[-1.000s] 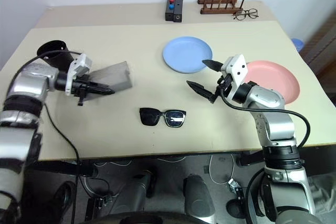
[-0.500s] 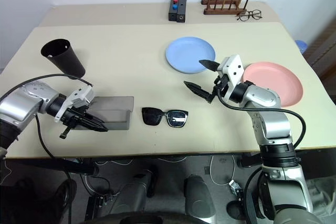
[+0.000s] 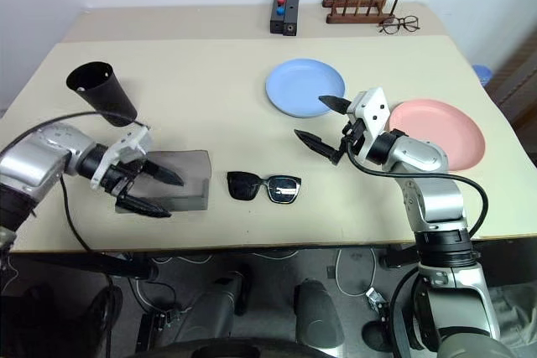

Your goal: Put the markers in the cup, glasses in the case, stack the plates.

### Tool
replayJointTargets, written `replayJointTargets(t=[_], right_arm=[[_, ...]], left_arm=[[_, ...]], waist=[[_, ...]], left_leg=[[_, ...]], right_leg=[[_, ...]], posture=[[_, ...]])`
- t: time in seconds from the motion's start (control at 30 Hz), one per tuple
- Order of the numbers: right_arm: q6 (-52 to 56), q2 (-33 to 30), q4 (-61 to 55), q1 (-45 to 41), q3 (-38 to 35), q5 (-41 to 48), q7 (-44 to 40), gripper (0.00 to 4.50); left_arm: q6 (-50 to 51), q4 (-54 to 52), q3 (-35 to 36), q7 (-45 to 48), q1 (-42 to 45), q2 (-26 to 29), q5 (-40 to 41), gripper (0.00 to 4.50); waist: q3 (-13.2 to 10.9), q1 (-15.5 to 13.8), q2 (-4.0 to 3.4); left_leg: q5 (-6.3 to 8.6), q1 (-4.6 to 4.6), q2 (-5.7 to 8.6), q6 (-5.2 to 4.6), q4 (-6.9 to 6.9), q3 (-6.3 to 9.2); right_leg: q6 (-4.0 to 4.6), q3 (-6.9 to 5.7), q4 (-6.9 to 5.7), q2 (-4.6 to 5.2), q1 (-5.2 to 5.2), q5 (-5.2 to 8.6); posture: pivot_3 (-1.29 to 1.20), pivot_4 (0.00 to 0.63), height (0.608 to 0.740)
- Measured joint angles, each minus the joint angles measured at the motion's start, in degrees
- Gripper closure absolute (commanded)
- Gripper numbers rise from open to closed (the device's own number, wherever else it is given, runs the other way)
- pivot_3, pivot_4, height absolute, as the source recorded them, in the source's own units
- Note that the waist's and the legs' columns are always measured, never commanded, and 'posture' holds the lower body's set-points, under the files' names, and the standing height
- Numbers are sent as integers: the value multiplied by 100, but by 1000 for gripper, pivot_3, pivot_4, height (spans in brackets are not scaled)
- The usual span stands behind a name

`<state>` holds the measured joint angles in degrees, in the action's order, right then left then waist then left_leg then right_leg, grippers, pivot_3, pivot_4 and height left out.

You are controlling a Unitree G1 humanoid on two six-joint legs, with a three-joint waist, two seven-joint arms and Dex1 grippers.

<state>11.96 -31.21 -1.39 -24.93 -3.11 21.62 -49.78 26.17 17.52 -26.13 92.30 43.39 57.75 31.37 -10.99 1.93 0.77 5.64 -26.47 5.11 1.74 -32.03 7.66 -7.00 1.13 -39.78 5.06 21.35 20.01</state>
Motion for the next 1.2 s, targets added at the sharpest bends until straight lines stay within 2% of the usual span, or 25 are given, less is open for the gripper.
replayJointTargets(t=[0.1, 0.2, 0.3, 0.4, 0.6, 0.73, 0.9, 1.17, 1.2], right_arm=[[-12, 23, 17, -8, 0, -7, -3, 0], [28, -129, 27, 60, -36, 82, -181, 0], [227, -477, -21, 305, -180, 306, -561, 0], [640, -883, -424, 810, -500, 686, -767, 0], [996, -1031, -1297, 1341, -848, 933, -499, 0], [1113, -1005, -1665, 1661, -930, 976, -172, 0], [1130, -958, -1890, 1792, -943, 976, 143, 0], [1126, -860, -1980, 1816, -942, 959, 412, 0], [1125, -860, -1980, 1814, -942, 955, 427, 0]], left_arm=[[231, 147, 380, -19, 730, -575, 103, 309], [-14, 738, 512, -178, 1369, -1482, -234, 309], [-310, 1423, 395, -237, 1667, -2299, -717, 309], [-1146, 2106, -127, -108, 1879, -2780, -1333, 309], [-2399, 3277, -911, -3, 2228, -3444, -1704, 309], [-3026, 4061, -1138, 0, 2461, -3783, -1967, 309], [-3255, 4630, -1142, 0, 2550, -4075, -2118, 309], [-3158, 4804, -1141, 0, 2566, -4341, -2207, 309], [-3121, 4827, -1139, 0, 2567, -4364, -2215, 543]], waist=[[0, -64, -1], [2, -125, -4], [-1, -120, 0], [-1, -74, 0], [-3, -8, 2], [-4, -32, 3], [-4, -92, 4], [-5, -104, 5], [-5, -104, 5]], left_leg=[[1, 1, 1, -2, -2, -4], [2, 2, 5, -6, -4, -4], [7, -2, 5, -15, -8, -6], [9, -4, 3, -18, -3, -14], [10, -6, 2, -18, -11, -10], [13, -8, 7, -23, -11, -13], [13, -9, 8, -23, -13, -13], [13, -9, 9, -24, -15, -12], [13, -9, 9, -24, -15, -11]], right_leg=[[-2, -2, 10, 0, -5, -1], [-4, -5, 17, 2, -16, -1], [-9, -10, 30, 2, -25, -4], [-9, -7, 30, 4, -17, -4], [-9, -11, 30, 9, -20, -4], [-10, -11, 36, 18, -19, -4], [-11, -12, 36, 17, -21, -5], [-13, -15, 37, 16, -23, -6], [-13, -15, 37, 15, -23, -6]], posture=[[0, 150, 740], [0, 150, 740], [0, 150, 740], [0, 150, 740], [0, 150, 740], [0, 150, 740], [0, 150, 740], [0, 150, 740], [0, 150, 740]])
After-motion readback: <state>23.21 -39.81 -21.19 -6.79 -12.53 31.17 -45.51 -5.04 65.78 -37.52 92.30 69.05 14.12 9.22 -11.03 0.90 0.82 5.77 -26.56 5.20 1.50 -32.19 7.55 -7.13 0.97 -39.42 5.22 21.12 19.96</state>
